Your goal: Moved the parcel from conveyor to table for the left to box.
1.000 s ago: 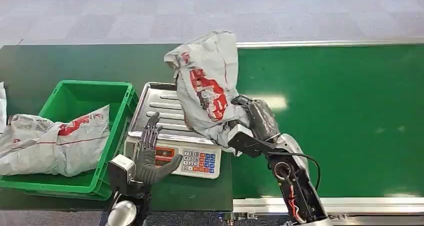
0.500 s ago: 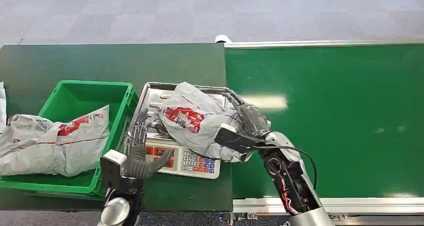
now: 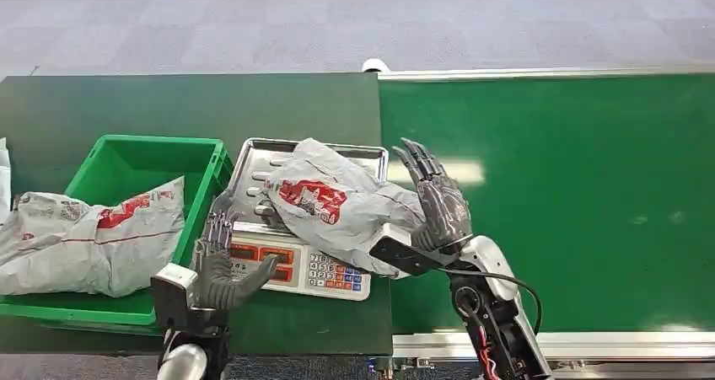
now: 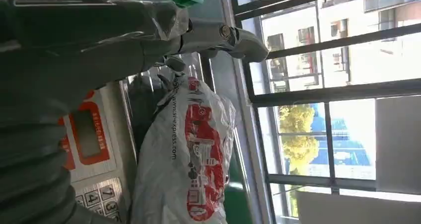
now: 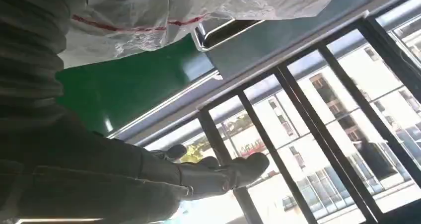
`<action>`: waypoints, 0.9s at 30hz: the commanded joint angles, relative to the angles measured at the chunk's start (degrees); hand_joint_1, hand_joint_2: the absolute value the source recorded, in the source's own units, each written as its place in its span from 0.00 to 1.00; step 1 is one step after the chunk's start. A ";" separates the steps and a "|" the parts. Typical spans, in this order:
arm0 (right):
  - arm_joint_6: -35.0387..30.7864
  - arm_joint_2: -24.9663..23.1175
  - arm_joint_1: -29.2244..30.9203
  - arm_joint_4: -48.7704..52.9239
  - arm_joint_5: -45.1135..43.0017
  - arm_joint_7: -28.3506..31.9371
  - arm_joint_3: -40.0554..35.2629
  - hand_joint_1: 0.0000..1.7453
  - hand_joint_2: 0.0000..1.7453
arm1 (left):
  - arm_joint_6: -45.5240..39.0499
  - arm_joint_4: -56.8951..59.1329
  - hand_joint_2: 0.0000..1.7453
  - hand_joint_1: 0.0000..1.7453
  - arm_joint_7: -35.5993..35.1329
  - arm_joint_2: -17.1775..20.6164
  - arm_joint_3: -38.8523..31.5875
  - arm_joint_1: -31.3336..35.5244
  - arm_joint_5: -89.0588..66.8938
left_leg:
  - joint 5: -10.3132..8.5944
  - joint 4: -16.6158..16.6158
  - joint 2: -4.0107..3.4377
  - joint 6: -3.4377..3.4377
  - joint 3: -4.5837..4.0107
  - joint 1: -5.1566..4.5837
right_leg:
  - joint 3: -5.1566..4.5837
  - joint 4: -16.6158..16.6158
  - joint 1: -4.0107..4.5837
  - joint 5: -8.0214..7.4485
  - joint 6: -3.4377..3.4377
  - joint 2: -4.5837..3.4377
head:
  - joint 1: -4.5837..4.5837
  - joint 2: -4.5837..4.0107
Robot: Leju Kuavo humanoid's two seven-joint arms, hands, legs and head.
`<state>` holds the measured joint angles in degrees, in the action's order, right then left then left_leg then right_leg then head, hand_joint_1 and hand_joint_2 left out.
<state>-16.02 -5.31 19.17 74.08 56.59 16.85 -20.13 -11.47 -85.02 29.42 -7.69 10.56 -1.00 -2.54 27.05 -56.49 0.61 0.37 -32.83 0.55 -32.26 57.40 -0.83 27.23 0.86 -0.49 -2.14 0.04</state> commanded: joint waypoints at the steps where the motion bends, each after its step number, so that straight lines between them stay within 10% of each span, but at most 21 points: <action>1: -5.53 0.62 -4.82 11.26 -7.41 6.04 2.53 0.00 1.00 | -0.51 -0.68 1.00 0.00 -0.02 0.00 -1.30 -0.72 -0.54 | -0.02 0.00 0.01 -0.01 -0.01 0.00 | 0.01 -0.01 0.01 -0.01 -0.03 0.06 | 0.00 0.00; 9: -21.86 4.61 -21.24 28.82 -13.82 10.75 2.68 0.00 1.00 | -0.44 -1.29 1.00 0.00 0.23 1.22 -1.25 -0.24 -3.67 | 0.04 0.05 0.22 0.01 0.04 0.04 | 0.14 -0.11 0.05 0.08 -0.04 0.28 | 0.00 0.00; 23: -19.86 5.12 -21.22 26.95 -19.67 12.34 2.42 0.00 1.00 | 0.93 -1.04 1.00 0.00 -0.41 1.63 -0.34 0.72 -4.94 | 0.07 0.03 -0.02 0.02 0.09 0.01 | 0.10 -0.07 0.02 0.08 -0.02 0.03 | 0.02 0.00; 27: -14.66 3.34 -21.07 21.43 -26.07 15.44 0.89 0.00 1.00 | 6.02 6.14 1.00 0.00 -7.13 3.10 4.27 10.36 -16.04 | 0.01 0.07 0.18 0.03 0.10 0.05 | 0.18 -0.13 0.07 0.08 -0.05 0.23 | 0.00 0.00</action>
<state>-36.19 -1.62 -2.09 101.39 37.06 29.53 -18.12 -10.33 -87.23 29.00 -7.15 9.44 -1.29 -7.94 27.12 -56.49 0.58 0.40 -32.76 0.55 -32.24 57.38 -0.83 27.31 0.87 -0.54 -2.14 0.04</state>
